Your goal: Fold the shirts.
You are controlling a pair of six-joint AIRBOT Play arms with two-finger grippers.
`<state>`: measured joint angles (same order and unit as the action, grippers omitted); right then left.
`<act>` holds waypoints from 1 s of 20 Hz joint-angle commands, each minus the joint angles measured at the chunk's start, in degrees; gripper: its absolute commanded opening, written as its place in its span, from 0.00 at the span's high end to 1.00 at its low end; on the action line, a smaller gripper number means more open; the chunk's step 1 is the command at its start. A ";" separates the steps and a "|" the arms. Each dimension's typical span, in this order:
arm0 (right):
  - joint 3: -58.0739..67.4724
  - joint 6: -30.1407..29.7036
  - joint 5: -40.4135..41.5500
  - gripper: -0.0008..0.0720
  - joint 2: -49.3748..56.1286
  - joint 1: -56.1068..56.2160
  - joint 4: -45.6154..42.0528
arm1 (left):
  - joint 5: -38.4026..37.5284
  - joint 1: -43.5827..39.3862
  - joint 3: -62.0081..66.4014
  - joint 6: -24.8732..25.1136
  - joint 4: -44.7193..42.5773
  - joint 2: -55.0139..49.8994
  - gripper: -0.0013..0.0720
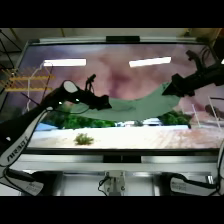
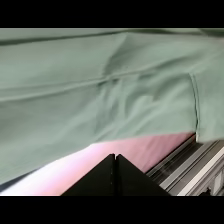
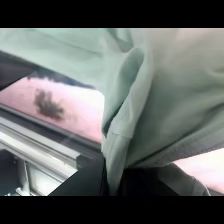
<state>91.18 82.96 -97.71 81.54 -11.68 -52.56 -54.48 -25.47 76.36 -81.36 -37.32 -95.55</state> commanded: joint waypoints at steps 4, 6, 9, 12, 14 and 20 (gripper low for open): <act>0.07 4.94 -5.16 0.90 -12.83 0.00 0.66 | 14.58 -15.28 -0.52 11.54 30.34 -9.94 0.94; 0.07 5.46 -5.22 0.90 -13.44 0.00 0.66 | 14.38 -17.97 1.60 12.48 34.23 -12.61 0.94; 0.07 5.79 -2.97 0.90 -13.35 0.02 0.20 | 12.83 -17.16 4.31 14.71 34.27 -13.14 0.94; 0.04 6.25 0.55 0.90 -12.26 0.15 -0.61 | 10.86 -9.57 4.26 12.66 25.83 -8.50 0.94; 0.07 6.21 2.10 0.90 -9.68 3.17 -2.47 | 7.72 -2.05 4.28 7.02 13.62 -3.21 0.94; 0.07 5.97 16.46 0.90 2.73 23.32 -3.48 | -5.18 22.23 4.28 4.09 0.17 16.92 0.94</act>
<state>91.20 88.92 -89.19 78.76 3.03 -55.42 -53.60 -13.54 80.60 -75.83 -30.65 -87.07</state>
